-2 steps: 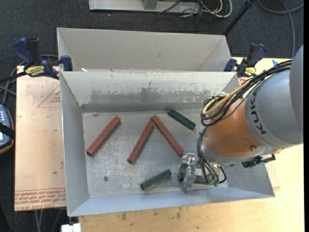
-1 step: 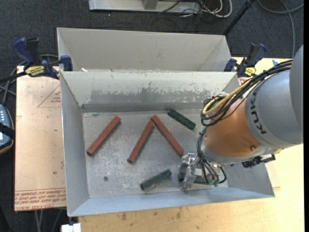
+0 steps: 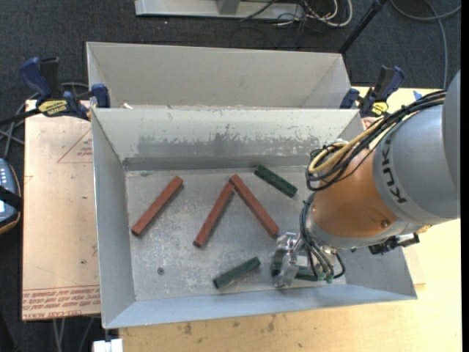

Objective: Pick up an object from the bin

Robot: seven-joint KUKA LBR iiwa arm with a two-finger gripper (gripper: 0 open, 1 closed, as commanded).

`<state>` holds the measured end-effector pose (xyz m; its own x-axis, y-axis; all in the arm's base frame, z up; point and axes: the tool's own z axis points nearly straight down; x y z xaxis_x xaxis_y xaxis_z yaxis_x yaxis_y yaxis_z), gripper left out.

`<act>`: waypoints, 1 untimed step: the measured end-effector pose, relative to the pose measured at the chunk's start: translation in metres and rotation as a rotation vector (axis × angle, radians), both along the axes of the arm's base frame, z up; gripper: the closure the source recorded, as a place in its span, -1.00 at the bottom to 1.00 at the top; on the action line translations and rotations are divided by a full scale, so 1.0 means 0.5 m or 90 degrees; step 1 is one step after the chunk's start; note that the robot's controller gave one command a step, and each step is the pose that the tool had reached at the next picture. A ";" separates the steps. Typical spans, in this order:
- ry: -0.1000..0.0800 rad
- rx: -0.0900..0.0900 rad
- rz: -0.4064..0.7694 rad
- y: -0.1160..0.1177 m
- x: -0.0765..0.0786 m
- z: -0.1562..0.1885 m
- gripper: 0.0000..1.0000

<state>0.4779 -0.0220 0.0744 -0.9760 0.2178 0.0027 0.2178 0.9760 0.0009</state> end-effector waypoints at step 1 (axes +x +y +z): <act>0.004 0.000 0.000 0.000 -0.003 0.036 1.00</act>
Offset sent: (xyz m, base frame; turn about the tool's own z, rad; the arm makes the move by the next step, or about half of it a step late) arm 0.0002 0.0000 0.0464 0.0000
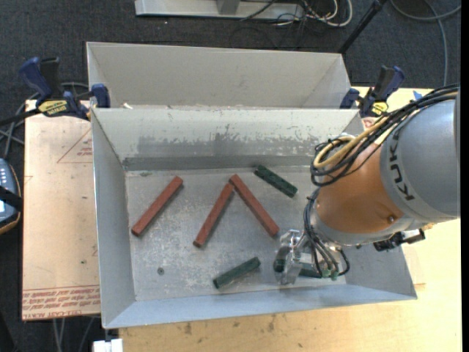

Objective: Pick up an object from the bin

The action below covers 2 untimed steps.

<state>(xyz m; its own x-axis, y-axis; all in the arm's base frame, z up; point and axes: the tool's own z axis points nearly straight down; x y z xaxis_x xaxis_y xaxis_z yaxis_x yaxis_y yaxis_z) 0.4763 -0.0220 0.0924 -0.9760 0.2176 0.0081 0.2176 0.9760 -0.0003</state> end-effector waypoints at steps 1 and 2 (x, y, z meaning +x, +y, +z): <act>-0.006 0.000 0.001 0.001 0.004 0.056 1.00; -0.006 0.000 0.001 0.001 0.004 0.052 1.00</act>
Offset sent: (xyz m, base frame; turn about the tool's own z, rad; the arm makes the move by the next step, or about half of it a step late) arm 0.0002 0.0000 0.0126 0.0000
